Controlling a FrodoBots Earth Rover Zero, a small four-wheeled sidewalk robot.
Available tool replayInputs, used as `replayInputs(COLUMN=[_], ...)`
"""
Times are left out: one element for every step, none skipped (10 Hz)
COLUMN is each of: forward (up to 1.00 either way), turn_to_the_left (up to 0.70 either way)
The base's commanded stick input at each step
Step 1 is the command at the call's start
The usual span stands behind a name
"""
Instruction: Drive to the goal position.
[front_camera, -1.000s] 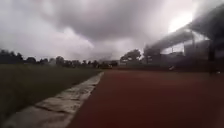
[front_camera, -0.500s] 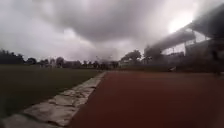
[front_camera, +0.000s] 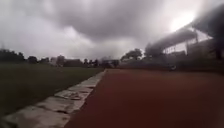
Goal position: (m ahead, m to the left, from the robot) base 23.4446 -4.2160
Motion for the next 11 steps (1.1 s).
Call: replayInputs(forward=[0.7, 0.7, 0.7, 0.7, 0.7, 0.7, 0.7, 0.7, 0.7, 0.7, 0.7], turn_to_the_left=[0.0, 0.0, 0.0, 0.0, 0.0, 0.0, 0.0, 0.0, 0.0, 0.0, 0.0])
